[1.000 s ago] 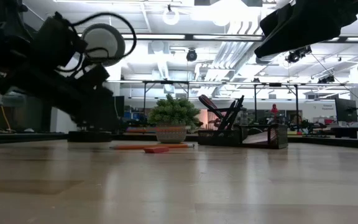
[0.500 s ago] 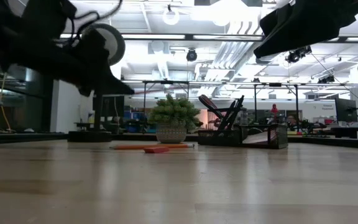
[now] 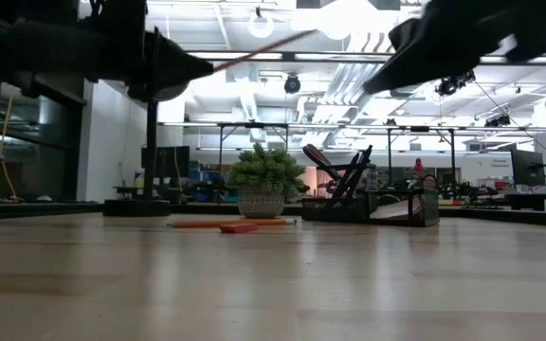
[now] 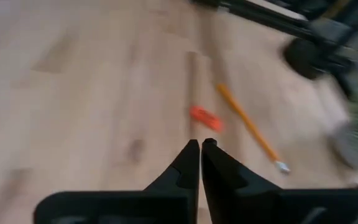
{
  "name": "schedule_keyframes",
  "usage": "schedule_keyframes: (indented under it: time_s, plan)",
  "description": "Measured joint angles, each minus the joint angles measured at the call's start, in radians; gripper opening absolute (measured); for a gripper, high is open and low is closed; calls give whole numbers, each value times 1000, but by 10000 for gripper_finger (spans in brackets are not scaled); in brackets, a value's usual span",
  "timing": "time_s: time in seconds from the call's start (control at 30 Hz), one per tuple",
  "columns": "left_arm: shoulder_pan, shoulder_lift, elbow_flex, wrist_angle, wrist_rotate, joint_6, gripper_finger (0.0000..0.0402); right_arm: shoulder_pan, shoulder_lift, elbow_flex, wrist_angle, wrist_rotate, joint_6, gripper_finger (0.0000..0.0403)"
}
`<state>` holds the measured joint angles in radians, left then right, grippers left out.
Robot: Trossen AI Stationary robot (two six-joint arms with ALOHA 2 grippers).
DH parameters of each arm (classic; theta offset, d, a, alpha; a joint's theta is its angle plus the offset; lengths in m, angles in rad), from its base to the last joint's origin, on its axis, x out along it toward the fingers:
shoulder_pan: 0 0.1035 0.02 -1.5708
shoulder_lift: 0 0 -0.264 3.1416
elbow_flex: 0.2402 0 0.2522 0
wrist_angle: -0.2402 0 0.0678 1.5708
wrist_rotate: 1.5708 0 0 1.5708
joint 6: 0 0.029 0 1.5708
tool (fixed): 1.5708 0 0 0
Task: Pick and place office supplies into organizer
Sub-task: Put the top left yellow pencil into the black desk organizer
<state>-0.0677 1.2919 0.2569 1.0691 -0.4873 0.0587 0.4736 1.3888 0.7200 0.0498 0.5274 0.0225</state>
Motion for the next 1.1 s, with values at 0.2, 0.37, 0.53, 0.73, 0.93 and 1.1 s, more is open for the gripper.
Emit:
schedule_keyframes:
  time_s: [0.2,0.37,0.53,0.73,0.93,1.1]
  plan:
    - [0,0,0,86,71,51,0,-86,0,0,25,84,-6,53]
    - [0,0,0,135,116,91,0,-162,0,0,116,0,-5,104]
    - [0,0,0,154,133,123,0,-208,0,0,284,-142,-48,149]
    - [0,0,0,178,176,142,0,-226,0,0,507,-204,-127,190]
    - [0,0,0,233,217,174,0,-243,0,0,711,-313,-141,201]
    - [0,0,0,255,254,177,0,-265,0,0,769,-331,-160,201]
